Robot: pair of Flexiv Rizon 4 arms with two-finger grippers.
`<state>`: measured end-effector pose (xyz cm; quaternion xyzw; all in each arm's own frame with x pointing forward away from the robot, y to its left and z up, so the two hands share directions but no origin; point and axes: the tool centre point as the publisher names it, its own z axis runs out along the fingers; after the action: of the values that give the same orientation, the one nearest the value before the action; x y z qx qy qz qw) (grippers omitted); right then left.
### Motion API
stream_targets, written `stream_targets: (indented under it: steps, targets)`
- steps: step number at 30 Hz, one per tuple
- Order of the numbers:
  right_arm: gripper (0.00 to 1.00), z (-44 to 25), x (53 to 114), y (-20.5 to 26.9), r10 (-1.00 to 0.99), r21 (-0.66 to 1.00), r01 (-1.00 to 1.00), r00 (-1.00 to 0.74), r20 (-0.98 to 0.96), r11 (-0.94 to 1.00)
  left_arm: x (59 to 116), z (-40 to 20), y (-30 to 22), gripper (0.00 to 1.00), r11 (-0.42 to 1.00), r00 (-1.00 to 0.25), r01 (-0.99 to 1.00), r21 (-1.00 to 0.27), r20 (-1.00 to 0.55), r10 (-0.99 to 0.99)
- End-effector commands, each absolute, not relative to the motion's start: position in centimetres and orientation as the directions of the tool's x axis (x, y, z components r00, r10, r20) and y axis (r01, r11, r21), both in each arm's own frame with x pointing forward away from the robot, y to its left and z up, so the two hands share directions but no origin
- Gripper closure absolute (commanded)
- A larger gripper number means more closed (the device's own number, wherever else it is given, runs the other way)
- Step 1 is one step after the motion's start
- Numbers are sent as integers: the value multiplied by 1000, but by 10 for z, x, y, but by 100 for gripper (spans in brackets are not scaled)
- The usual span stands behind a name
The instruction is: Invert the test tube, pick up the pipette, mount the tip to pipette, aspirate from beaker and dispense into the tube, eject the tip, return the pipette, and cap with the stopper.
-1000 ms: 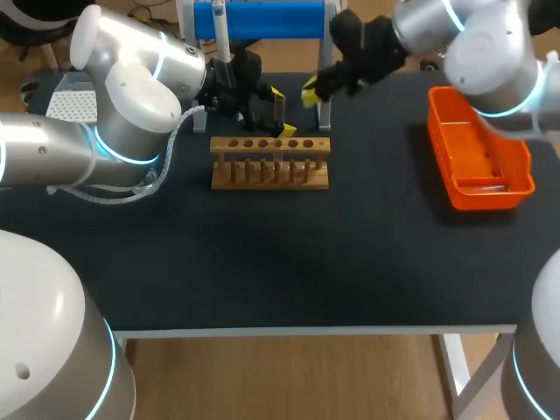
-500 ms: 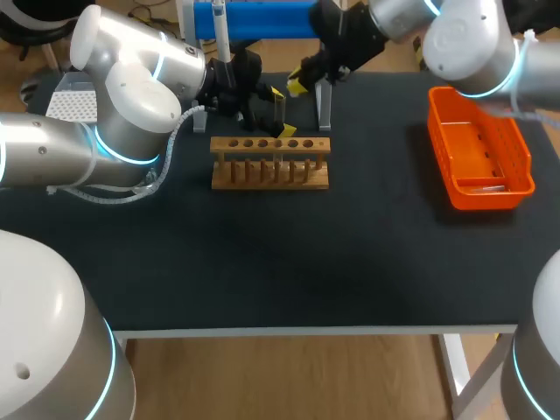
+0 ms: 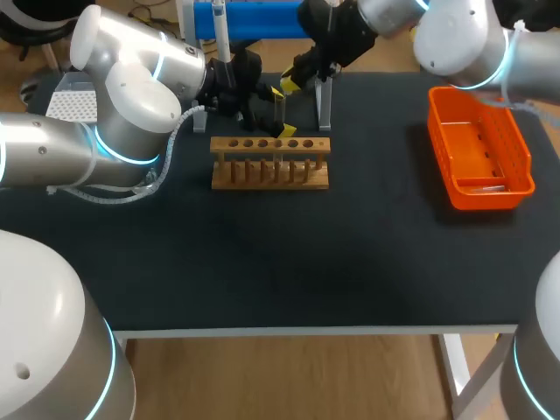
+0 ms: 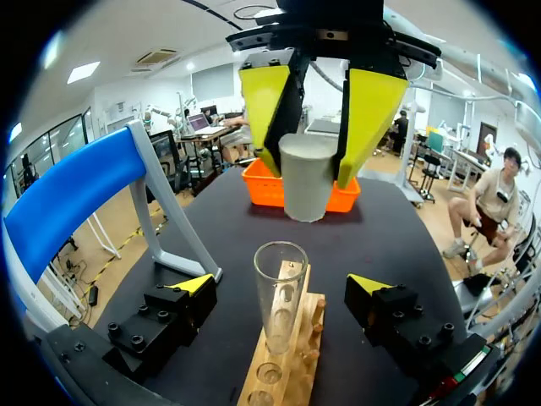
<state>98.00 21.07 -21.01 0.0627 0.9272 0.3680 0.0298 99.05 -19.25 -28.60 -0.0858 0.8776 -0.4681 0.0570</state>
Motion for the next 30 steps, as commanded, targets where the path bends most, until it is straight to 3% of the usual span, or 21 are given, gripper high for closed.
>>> stream_targets:
  steps: [1, 30]
  targets:
    - [100, -209, 983, 214, 138, 680, 96, -990, -7, 727, 992, -286, -193, 0, 549, -979, -99, -830, -17, -202]
    - [100, -219, 983, 220, 168, 699, 121, -986, 1, 705, 992, -286, -193, 0, 549, -979, -99, -830, -17, -202]
